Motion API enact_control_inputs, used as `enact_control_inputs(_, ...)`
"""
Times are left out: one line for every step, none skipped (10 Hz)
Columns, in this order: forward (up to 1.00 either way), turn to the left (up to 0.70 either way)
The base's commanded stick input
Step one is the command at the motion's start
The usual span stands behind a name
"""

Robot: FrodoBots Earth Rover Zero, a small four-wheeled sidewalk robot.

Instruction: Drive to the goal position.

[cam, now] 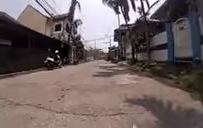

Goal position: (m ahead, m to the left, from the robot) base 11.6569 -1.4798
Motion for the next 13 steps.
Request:
enact_control_inputs(1.00, 0.01)
enact_control_inputs(1.00, 0.01)
enact_control_inputs(1.00, 0.01)
enact_control_inputs(1.00, 0.01)
enact_control_inputs(1.00, 0.01)
enact_control_inputs(1.00, 0.01)
enact_control_inputs(1.00, 0.01)
enact_control_inputs(1.00, 0.01)
enact_control_inputs(1.00, 0.01)
enact_control_inputs(1.00, 0.01)
enact_control_inputs(1.00, 0.01)
enact_control_inputs(1.00, 0.01)
enact_control_inputs(1.00, 0.01)
